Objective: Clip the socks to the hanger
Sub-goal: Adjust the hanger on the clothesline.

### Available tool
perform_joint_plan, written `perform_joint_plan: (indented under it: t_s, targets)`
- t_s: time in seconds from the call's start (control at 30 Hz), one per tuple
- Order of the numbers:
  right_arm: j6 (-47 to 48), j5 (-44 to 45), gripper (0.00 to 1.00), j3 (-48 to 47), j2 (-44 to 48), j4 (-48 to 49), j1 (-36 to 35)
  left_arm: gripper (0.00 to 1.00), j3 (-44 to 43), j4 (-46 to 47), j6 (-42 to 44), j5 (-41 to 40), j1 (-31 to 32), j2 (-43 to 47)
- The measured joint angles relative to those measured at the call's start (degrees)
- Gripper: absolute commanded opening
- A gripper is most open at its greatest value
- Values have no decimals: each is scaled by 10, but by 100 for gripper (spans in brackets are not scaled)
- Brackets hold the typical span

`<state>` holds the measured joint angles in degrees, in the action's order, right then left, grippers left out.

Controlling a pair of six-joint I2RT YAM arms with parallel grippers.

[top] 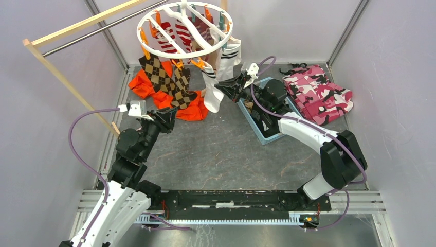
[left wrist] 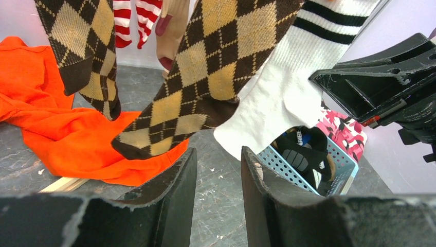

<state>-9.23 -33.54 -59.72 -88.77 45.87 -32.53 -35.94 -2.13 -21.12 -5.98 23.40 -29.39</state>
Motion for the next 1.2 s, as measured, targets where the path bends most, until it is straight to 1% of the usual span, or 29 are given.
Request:
perform_joint_plan:
  t_s: [0.53,0.7,0.87,1.0,1.2]
  targets:
    - [-4,6,14,15,15,-7,2,44,5,-8,0,0,0,22]
    - [-4,7,14,15,17,-16,16,45,5,-10,0,0,0,25]
    - [0,9,14,13,17,-40,55,47,5,-11,0,3,0,26]
    - [7,9,14,-4,16,-75,101,48,7,-12,0,7,0,29]
    - [9,3,14,-87,-31,-108,153,49,8,-8,0,20,0,30]
